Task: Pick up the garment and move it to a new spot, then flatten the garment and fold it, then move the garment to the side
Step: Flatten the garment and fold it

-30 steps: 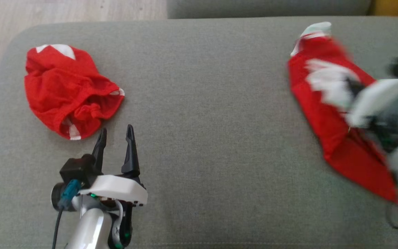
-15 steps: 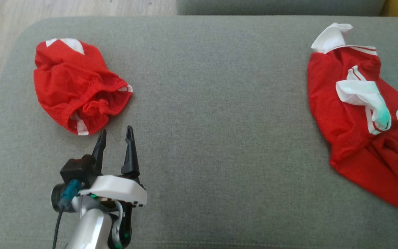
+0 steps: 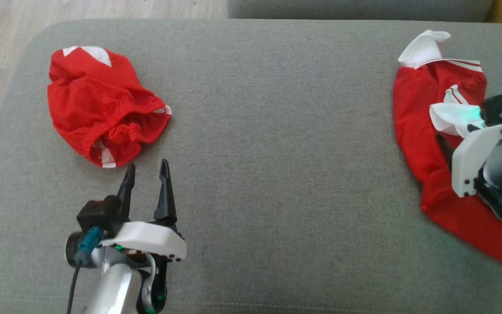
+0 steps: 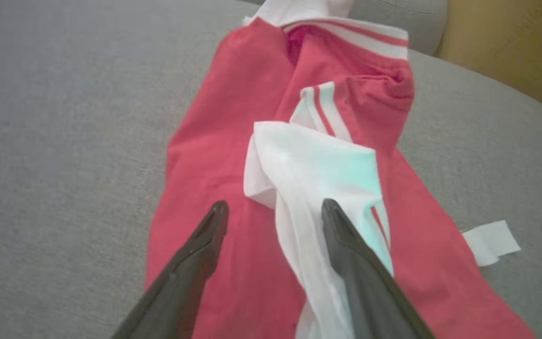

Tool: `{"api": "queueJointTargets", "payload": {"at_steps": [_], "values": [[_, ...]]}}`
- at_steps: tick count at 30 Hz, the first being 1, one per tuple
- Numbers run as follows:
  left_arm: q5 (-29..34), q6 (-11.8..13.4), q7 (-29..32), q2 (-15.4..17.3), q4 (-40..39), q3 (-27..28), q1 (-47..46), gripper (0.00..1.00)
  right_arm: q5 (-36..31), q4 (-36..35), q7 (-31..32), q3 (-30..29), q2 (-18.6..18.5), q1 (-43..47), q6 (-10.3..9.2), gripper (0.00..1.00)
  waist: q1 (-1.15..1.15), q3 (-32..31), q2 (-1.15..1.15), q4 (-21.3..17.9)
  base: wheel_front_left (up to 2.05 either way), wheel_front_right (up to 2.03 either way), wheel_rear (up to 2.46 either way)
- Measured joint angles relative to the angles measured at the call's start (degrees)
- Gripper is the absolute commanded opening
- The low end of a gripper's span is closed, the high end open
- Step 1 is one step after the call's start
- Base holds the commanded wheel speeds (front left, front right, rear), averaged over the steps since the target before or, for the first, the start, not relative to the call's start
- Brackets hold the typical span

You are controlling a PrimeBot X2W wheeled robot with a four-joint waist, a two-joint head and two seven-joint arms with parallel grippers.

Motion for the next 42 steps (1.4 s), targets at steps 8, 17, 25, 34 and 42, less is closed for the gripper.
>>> {"api": "queueJointTargets", "payload": {"at_steps": [8, 17, 25, 34, 42], "values": [[-0.4, 0.0, 0.0, 0.0, 0.0, -0.1, 0.0, 1.0, -5.1, -4.4, 5.8, -1.0, -0.2, 0.0, 0.0, 0.2, 0.0, 0.0, 0.0, 0.5, 0.0, 0.0, 0.0], [-0.4, 0.0, 0.0, 0.0, 0.0, 0.1, 0.0, 1.0, -7.9, -5.7, 9.0, -4.1, -0.1, 0.6, 0.0, 0.33, 0.0, -0.3, 0.0, -0.4, 0.0, 0.0, 0.0], [-0.4, 0.0, 0.0, 0.0, 0.1, 0.1, 0.0, 1.0, -6.4, -6.1, 8.8, -3.8, -0.1, 0.7, 0.0, 1.0, 0.0, -0.3, 0.0, -0.7, 0.0, 0.0, 0.0], [-0.4, -0.1, 0.0, 0.0, 0.2, 0.0, 0.0, 1.0, -5.4, -4.6, 9.2, -2.4, -0.3, 1.6, 0.0, 0.29, 0.0, -0.1, 0.0, -0.3, 0.0, 0.0, 0.0], [-0.4, 0.0, 0.0, 0.0, 0.3, 0.1, 0.0, 1.0, -5.9, -4.2, 5.0, -4.1, -0.7, 1.5, 0.0, 0.0, 0.0, -0.4, 0.0, 0.1, 0.0, 0.0, 0.0]]}}
